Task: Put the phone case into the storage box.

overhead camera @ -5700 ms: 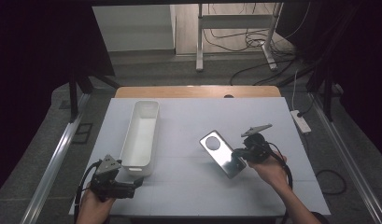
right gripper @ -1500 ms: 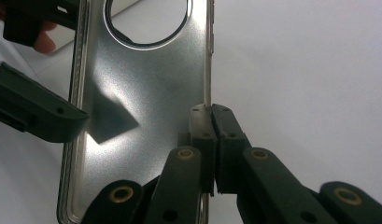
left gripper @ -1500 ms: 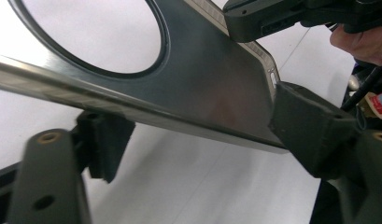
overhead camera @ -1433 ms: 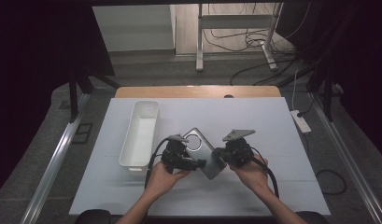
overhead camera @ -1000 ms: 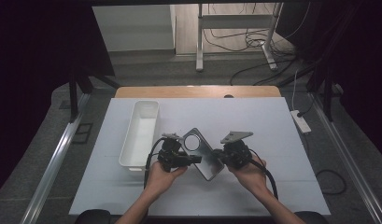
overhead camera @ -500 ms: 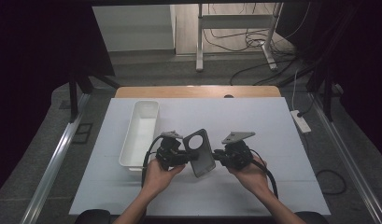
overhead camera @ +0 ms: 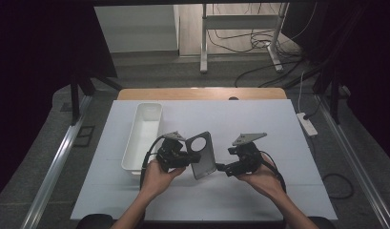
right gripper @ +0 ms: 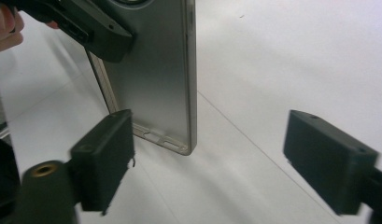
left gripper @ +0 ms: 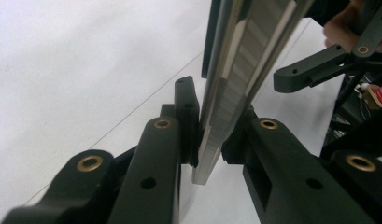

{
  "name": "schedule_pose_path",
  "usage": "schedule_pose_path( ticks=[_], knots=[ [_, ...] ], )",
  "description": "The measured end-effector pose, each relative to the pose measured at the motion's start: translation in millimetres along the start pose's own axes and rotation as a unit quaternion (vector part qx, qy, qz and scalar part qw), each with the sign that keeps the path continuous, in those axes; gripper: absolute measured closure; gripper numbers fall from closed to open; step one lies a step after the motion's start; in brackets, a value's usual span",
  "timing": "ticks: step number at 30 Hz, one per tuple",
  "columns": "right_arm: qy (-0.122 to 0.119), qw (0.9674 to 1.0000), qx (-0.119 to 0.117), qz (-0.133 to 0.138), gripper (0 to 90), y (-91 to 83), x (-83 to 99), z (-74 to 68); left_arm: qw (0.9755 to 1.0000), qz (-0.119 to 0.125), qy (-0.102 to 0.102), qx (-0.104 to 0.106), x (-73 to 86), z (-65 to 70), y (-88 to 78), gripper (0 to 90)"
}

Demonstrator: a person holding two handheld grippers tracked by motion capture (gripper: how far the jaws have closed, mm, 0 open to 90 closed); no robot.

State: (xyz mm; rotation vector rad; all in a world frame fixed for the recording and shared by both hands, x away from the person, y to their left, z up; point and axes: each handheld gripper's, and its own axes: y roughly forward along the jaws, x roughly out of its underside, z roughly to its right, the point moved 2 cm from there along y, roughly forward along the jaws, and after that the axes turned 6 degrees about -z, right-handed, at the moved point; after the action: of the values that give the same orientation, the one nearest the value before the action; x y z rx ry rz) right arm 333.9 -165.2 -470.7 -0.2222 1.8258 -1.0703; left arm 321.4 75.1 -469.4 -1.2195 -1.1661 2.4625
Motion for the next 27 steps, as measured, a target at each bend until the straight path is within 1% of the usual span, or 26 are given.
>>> schedule_pose_path(
  ticks=[1,2,3,4,9,10,12,13,14,15,16,17,18,21,22,24,25,26,27],
  knots=[
    [0.001,1.0000,-0.002,0.001,11.9,0.0,0.1,-0.1,1.0000,0.000,0.002,0.003,-0.4,0.6,-0.5,79.4],
    [0.001,1.0000,-0.002,0.001,11.9,0.0,0.1,-0.1,1.0000,0.000,0.002,0.003,-0.4,0.6,-0.5,79.4],
    [0.002,1.0000,-0.005,0.001,10.0,0.0,0.1,-0.3,0.9999,-0.003,0.010,0.006,-0.7,1.0,-1.8,79.4],
    [0.002,0.9999,-0.012,0.001,9.2,0.3,0.1,-0.9,0.9999,-0.003,0.014,0.009,-1.2,2.2,-2.7,79.4],
    [-0.011,0.9997,-0.021,-0.003,9.9,1.3,0.5,-4.4,0.9991,-0.008,0.037,0.021,-3.3,7.4,-5.9,79.3],
    [-0.015,0.9996,-0.022,-0.004,11.2,1.4,0.5,-4.9,0.9989,-0.006,0.041,0.024,-3.6,9.0,-6.0,79.3],
    [-0.026,0.9991,-0.032,-0.007,14.2,2.1,0.6,-6.7,0.9982,-0.008,0.052,0.028,-4.6,11.6,-6.3,79.3],
    [-0.029,0.9989,-0.035,-0.007,16.4,2.7,0.6,-7.7,0.9981,-0.007,0.053,0.032,-4.9,13.2,-5.9,79.3],
    [-0.034,0.9985,-0.042,-0.009,19.5,3.0,0.7,-8.6,0.9977,-0.009,0.057,0.034,-5.2,14.1,-5.8,79.3],
    [-0.038,0.9980,-0.048,-0.011,21.5,3.5,0.7,-9.6,0.9977,-0.008,0.056,0.038,-5.4,15.4,-5.2,79.3],
    [-0.042,0.9979,-0.048,-0.011,23.5,3.8,0.8,-10.3,0.9973,-0.010,0.060,0.041,-5.5,15.9,-5.0,79.3],
    [-0.045,0.9978,-0.046,-0.013,26.0,4.0,0.7,-11.0,0.9968,-0.009,0.063,0.049,-5.8,17.6,-4.1,79.3],
    [-0.056,0.9970,-0.051,-0.015,30.4,4.2,0.7,-12.3,0.9962,-0.010,0.066,0.055,-6.0,18.5,-3.5,79.3],
    [-0.054,0.9963,-0.066,-0.013,39.9,3.8,0.2,-14.4,0.9951,-0.014,0.076,0.062,-6.4,21.7,-1.6,79.3],
    [-0.051,0.9958,-0.075,-0.013,43.1,3.7,0.1,-15.4,0.9947,-0.013,0.076,0.068,-6.5,23.0,-0.6,79.2],
    [-0.053,0.9945,-0.089,-0.015,51.1,4.1,0.0,-16.2,0.9940,-0.012,0.079,0.074,-6.6,23.6,0.2,79.2],
    [-0.056,0.9940,-0.093,-0.016,54.4,4.1,0.0,-16.5,0.9939,-0.012,0.079,0.076,-6.5,23.7,0.8,79.2],
    [-0.059,0.9932,-0.099,-0.015,60.8,3.7,-0.3,-17.4,0.9940,-0.013,0.078,0.075,-6.4,23.4,1.3,79.1],
    [-0.061,0.9926,-0.104,-0.015,63.9,3.3,-0.7,-18.3,0.9941,-0.012,0.079,0.073,-6.0,22.5,1.5,79.1]
  ],
)
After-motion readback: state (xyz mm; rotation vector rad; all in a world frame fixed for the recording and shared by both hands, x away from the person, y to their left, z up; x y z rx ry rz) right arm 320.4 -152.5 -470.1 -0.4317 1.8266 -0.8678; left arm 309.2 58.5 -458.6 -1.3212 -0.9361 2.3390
